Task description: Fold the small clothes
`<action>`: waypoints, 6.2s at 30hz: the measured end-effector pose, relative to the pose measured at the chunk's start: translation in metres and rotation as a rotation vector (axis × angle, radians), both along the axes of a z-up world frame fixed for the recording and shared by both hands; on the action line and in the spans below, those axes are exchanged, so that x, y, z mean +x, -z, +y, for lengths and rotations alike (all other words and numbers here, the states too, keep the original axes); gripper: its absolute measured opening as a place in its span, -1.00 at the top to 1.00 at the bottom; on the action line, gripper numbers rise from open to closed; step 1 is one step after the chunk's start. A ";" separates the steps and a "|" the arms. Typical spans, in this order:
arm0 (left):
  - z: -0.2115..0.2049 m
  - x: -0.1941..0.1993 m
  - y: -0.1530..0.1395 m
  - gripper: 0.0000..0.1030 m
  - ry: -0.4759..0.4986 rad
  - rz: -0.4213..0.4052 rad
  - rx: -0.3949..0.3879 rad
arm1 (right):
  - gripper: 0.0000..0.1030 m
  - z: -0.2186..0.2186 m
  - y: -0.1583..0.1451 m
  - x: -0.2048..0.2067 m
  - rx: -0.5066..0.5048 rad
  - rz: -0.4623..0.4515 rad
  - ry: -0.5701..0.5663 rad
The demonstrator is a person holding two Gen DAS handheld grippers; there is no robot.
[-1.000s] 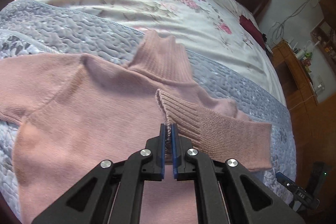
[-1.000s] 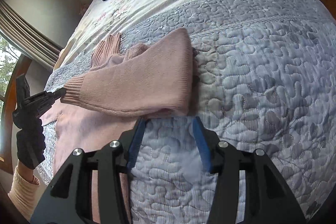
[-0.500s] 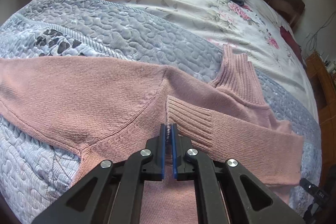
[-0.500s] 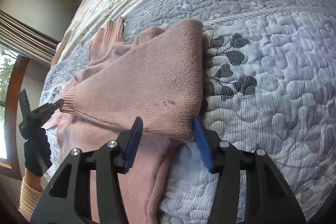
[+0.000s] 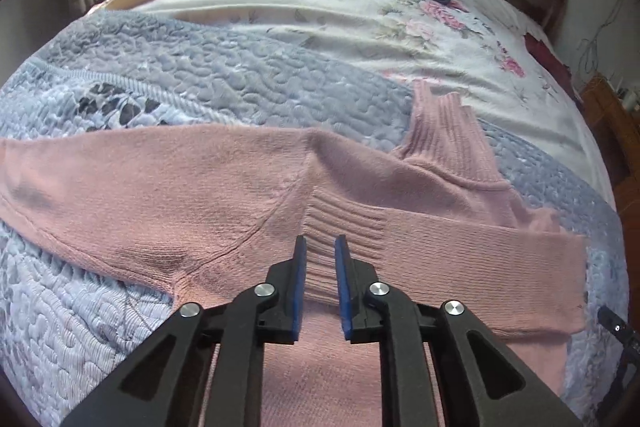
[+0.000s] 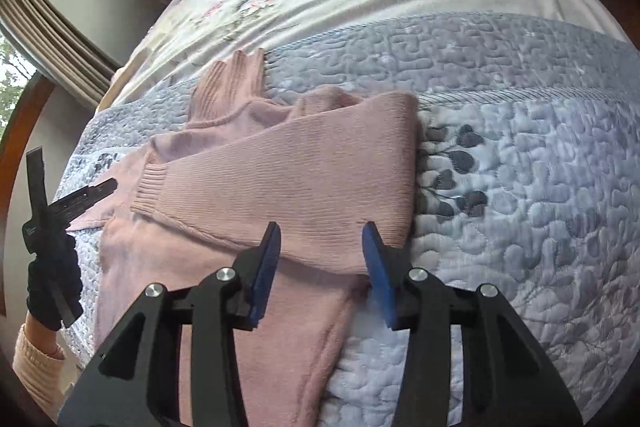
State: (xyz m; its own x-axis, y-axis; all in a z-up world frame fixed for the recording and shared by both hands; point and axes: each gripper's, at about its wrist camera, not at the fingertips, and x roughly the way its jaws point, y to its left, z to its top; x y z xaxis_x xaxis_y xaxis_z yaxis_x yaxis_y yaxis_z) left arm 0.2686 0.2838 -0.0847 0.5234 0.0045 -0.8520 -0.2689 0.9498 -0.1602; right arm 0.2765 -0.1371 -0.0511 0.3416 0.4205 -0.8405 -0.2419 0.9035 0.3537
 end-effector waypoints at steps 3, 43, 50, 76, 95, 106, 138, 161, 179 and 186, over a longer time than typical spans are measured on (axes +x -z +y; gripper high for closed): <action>-0.022 0.011 0.014 0.51 0.061 0.037 0.009 | 0.15 0.025 0.017 0.003 -0.055 0.045 -0.036; 0.398 -0.166 0.051 0.02 -0.653 -0.235 -0.377 | -0.13 0.153 0.068 -0.041 -0.158 0.127 -0.247; 0.418 -0.151 0.051 0.06 -0.627 -0.248 -0.354 | -0.17 0.158 0.071 -0.040 -0.183 0.119 -0.254; 0.240 -0.083 -0.022 0.88 -0.148 -0.352 -0.396 | -0.19 0.140 0.063 -0.052 -0.129 0.119 -0.229; 0.154 -0.050 0.078 0.81 -0.010 -0.120 -0.505 | -0.23 0.145 0.066 -0.049 -0.153 0.128 -0.247; 0.200 -0.114 -0.003 0.59 -0.003 -0.233 -0.243 | -0.25 0.209 0.035 -0.034 -0.082 0.123 -0.304; 0.258 -0.093 0.023 0.54 -0.125 -0.095 -0.129 | 0.75 0.425 0.058 0.006 0.135 0.289 -0.413; 0.138 -0.034 0.028 0.51 0.060 -0.053 -0.079 | 0.77 0.213 0.021 0.030 0.021 0.126 -0.236; 0.110 -0.026 0.020 0.43 0.116 -0.050 -0.057 | 0.02 0.249 0.016 0.011 -0.146 0.000 -0.350; 0.091 -0.013 0.038 0.42 0.148 -0.007 -0.081 | 0.04 0.298 0.062 0.007 -0.273 0.057 -0.419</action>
